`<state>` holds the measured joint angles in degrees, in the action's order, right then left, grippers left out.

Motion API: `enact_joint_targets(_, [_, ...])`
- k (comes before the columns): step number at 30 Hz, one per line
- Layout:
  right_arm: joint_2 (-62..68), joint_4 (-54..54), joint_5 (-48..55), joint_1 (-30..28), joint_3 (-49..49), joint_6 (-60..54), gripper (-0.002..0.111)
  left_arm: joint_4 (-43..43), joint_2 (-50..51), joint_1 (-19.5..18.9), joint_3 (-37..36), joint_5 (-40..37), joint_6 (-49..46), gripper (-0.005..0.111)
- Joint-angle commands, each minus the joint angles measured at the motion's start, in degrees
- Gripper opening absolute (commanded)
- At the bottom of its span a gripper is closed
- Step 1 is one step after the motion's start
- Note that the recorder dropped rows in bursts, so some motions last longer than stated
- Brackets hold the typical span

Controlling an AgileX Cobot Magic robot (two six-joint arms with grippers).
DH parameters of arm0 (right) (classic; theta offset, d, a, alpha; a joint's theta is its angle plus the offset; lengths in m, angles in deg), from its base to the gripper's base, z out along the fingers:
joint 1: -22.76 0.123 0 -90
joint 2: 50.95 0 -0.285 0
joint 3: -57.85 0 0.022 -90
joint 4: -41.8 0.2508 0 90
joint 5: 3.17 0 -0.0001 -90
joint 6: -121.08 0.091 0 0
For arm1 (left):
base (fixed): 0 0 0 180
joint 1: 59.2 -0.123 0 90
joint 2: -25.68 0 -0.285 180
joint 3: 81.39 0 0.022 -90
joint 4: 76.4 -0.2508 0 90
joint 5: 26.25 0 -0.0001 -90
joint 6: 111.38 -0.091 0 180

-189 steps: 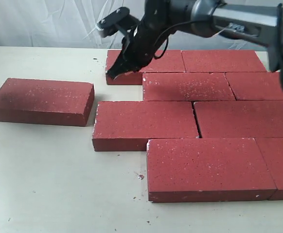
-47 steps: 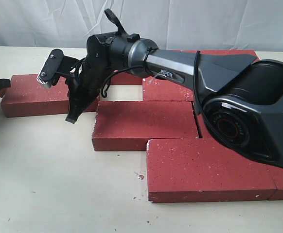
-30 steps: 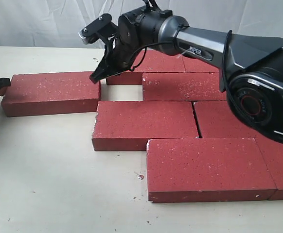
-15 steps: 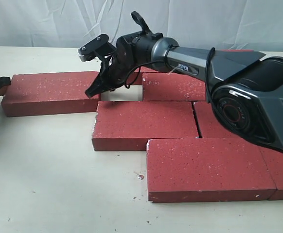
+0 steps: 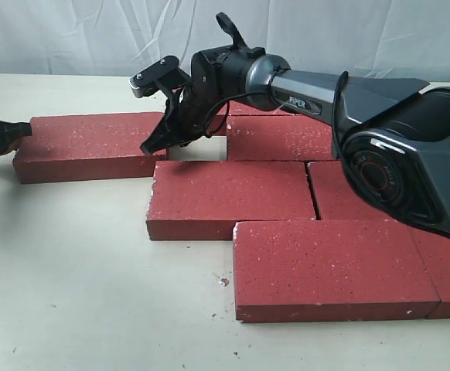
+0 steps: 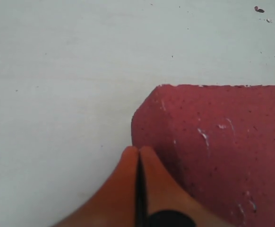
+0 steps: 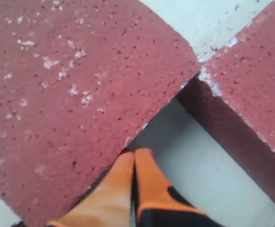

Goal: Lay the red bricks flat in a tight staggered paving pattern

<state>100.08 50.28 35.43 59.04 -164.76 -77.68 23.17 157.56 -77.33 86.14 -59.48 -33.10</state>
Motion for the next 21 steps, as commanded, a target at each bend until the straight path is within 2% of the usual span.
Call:
enact_joint_targets(1, [-1.75, 0.88, 3.02, 0.41, -0.1, -1.24, -0.001, 0.02, -0.13, 1.08, 0.05, -1.66, -1.12, 0.0])
enact_joint_targets(11, [-3.76, 0.09, 3.63, 2.65, -0.1, -4.81, -0.001, -0.62, -0.24, -1.53, 0.25, -1.27, -2.41, 0.0])
enact_joint_targets(15, [-5.27, -3.05, -1.69, 0.0, -0.1, 0.13, -0.001, -0.62, -0.24, -3.19, 0.25, -1.4, -1.28, 0.0])
enact_joint_targets(21, [-3.31, -2.17, -0.22, -1.56, -0.1, 0.89, -0.001, -0.62, -0.24, -3.43, 0.25, -2.32, -0.71, 0.0])
